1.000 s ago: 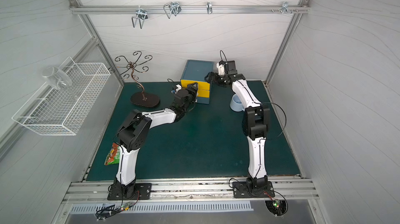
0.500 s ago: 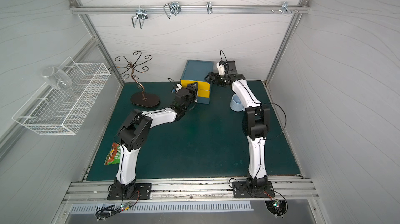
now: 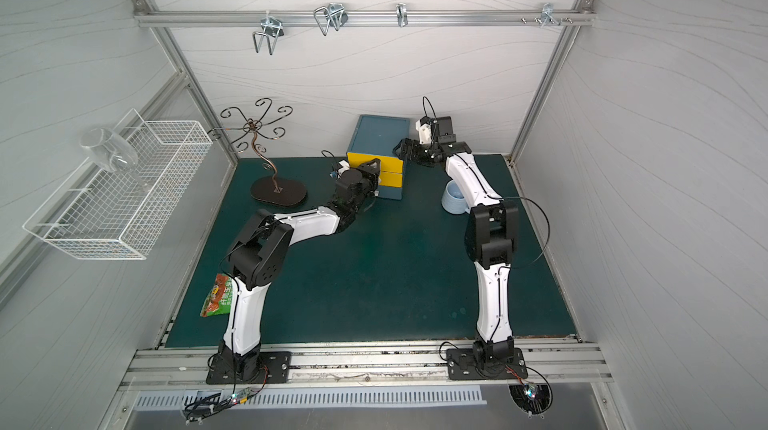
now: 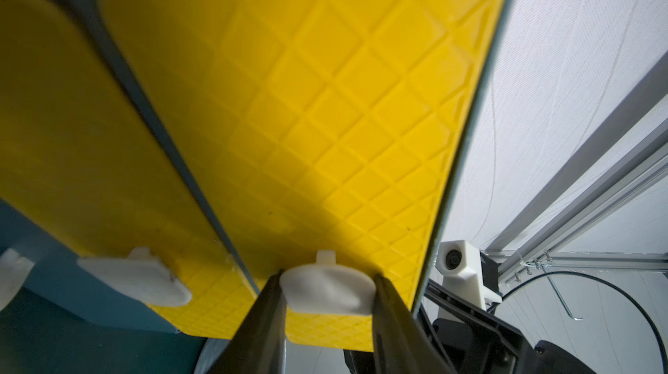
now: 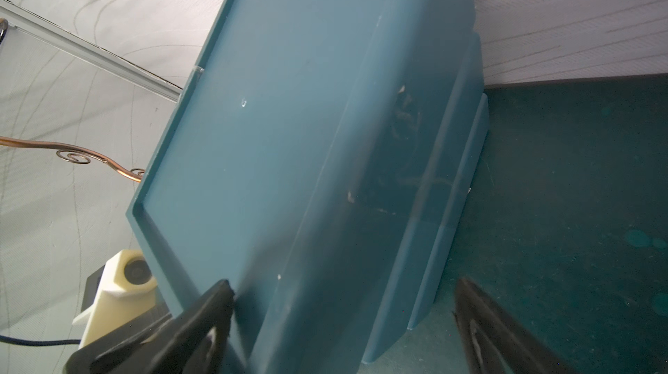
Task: Take the postcards out of the drawer
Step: Open the drawer in the storage box.
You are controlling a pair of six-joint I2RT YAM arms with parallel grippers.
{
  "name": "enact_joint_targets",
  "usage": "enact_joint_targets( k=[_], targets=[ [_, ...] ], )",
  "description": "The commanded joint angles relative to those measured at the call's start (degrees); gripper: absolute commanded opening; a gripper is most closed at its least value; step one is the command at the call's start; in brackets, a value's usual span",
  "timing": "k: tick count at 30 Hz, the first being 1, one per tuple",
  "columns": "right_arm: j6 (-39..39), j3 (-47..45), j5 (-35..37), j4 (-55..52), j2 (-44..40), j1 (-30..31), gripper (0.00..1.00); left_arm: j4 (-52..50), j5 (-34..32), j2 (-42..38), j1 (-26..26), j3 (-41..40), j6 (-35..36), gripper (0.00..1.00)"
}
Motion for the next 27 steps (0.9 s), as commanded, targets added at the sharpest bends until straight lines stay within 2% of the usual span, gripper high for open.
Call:
enact_joint_targets(
  k=[1,7,20,27],
  targets=[
    [-1.24,-1.91,1.56,-5.65,0.84,-0.3,0.95,2.28,0.78,0.71,0.22,0.39,1.0,0.36],
    [-1.28,-1.55,1.67,-5.71,1.08,-0.32,0.95,4.98,0.47,-2.73,-0.37,-5.33,-0.22,0.36],
    [-1.17,-1.49,2.42,-6.64,0.66,-0.22,0.94,7.15,-3.62,-15.42,-3.62,-23.41,-2.82,0.39],
    [-1.32,-1.84,2.96,-7.23,0.06,-0.09,0.94,7.22,-5.19,-19.37,-5.28,-28.22,-2.74,0.39]
  ],
)
